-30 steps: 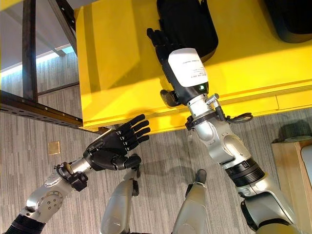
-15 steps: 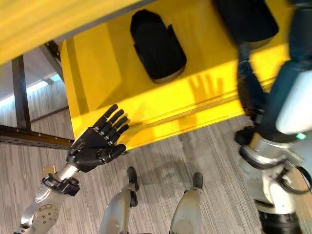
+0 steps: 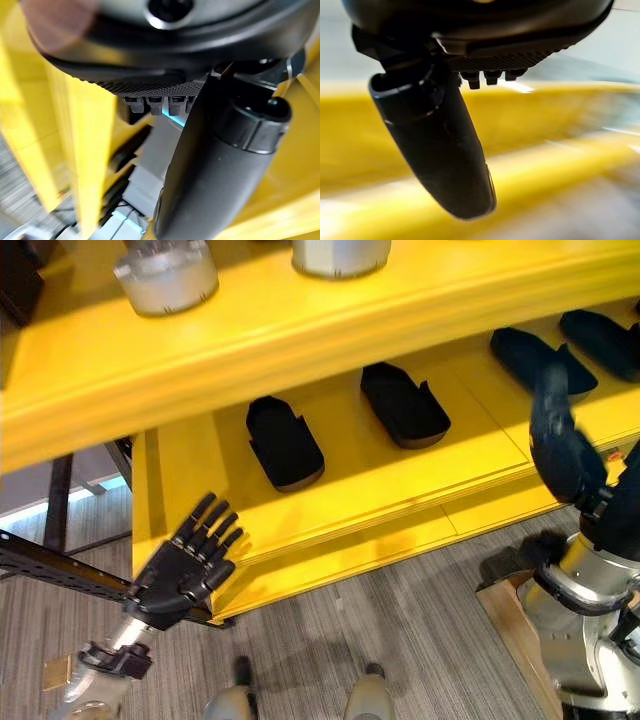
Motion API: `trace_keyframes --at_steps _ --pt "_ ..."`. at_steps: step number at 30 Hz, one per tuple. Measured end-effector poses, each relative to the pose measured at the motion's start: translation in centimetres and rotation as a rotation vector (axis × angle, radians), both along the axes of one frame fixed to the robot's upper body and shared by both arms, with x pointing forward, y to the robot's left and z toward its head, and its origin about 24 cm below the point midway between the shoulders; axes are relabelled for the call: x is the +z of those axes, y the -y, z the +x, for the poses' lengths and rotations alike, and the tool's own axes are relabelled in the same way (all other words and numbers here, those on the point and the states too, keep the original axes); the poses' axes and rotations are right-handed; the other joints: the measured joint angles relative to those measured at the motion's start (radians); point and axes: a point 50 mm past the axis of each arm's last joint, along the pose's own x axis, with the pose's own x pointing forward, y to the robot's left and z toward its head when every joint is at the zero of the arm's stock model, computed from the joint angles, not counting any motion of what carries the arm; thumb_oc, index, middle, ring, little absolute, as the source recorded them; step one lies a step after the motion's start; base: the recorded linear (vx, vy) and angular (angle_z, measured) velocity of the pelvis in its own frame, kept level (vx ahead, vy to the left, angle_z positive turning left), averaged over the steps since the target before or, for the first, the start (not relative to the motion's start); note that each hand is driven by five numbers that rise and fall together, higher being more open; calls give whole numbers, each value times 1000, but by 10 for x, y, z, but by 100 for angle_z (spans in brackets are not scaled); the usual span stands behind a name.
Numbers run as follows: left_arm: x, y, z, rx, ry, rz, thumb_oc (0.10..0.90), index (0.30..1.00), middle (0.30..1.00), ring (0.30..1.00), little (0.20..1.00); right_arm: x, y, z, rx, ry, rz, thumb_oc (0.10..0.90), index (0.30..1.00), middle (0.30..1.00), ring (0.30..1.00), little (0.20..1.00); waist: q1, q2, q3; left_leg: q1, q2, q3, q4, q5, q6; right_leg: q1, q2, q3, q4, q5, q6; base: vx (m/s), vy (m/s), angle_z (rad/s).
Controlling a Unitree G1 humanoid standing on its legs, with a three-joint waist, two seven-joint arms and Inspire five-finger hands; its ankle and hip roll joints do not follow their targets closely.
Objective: Move parts from the plastic box to the shelf.
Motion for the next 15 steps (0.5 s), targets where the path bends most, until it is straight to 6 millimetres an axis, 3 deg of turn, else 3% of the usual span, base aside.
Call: trace_keyframes --at_steps 1,2,5,6,7,8,9,10,11,12,14,15 --pt "-1 -5 0 -3 1 14 900 1000 1000 1000 1000 -37 8 0 -58 -146 142 900 1000 1000 1000 1000 6 -16 2 35 -18 -51 -45 30 1 2 5 49 -18 21 8 -68 65 -79" --pt "-2 -6 3 -14 1 20 900 1000 1000 1000 1000 -64 13 -10 -93 -276 244 900 1000 1000 1000 1000 -11 -30 3 39 -24 -37 -43 25 7 14 2 62 -50 40 19 -71 67 -95" --pt "-3 -11 11 -20 1 68 900 1000 1000 1000 1000 -126 5 -25 -102 -543 477 900 1000 1000 1000 1000 -44 -75 1 65 -24 74 -61 13 10 8 11 136 -148 134 26 -40 -12 -103" --pt "-4 -13 12 -8 -2 79 900 1000 1000 1000 1000 -132 2 -21 -92 -564 497 900 1000 1000 1000 1000 -38 -76 1 72 -15 96 -66 8 10 8 20 128 -158 158 24 -107 -101 -130" --pt "-7 -14 14 -1 -12 88 900 1000 1000 1000 1000 -140 -2 -24 -84 -602 529 900 1000 1000 1000 1000 -40 -92 6 87 -4 153 -68 5 15 4 36 110 -201 231 20 -105 -119 -165" --pt "-7 -15 14 6 -8 97 900 1000 1000 1000 1000 -141 -7 -20 -49 -612 531 900 1000 1000 1000 1000 -28 -88 5 98 15 207 -73 -10 30 0 59 67 -245 310 17 -141 -164 -190" --pt "-4 -14 16 8 9 113 900 1000 1000 1000 1000 -142 -9 -20 -29 -628 533 900 1000 1000 1000 1000 -29 -103 14 109 24 254 -79 -15 36 -9 72 -2 -253 315 24 -116 -151 -155" --pt "-4 -13 17 19 9 118 900 1000 1000 1000 1000 -146 -6 -27 -41 -661 539 900 1000 1000 1000 1000 -36 -105 13 124 50 294 -87 -7 36 -6 87 -86 -200 205 -25 -101 -176 -112" --pt "-2 -12 17 24 22 113 900 1000 1000 1000 1000 -147 -4 -31 -48 -675 545 900 1000 1000 1000 1000 -36 -92 13 135 83 311 -98 -2 26 -12 113 -123 -118 158 -50 -59 -136 -64" --pt "0 -12 18 22 32 114 900 1000 1000 1000 1000 -148 -3 -33 -52 -679 548 900 1000 1000 1000 1000 -38 -87 13 137 100 316 -101 1 21 -8 121 -125 -78 137 -50 -44 -221 -46" --pt "5 -11 19 13 51 124 900 1000 1000 1000 1000 -148 0 -37 -62 -687 554 900 1000 1000 1000 1000 -49 -86 9 144 131 312 -115 12 8 27 91 -121 -22 89 -48 -13 -193 -15" --pt "6 -13 19 15 50 134 900 1000 1000 1000 1000 -148 0 -37 -58 -684 556 900 1000 1000 1000 1000 -48 -104 1 145 122 299 -116 18 -6 67 63 -110 -66 89 -38 10 -274 -12"
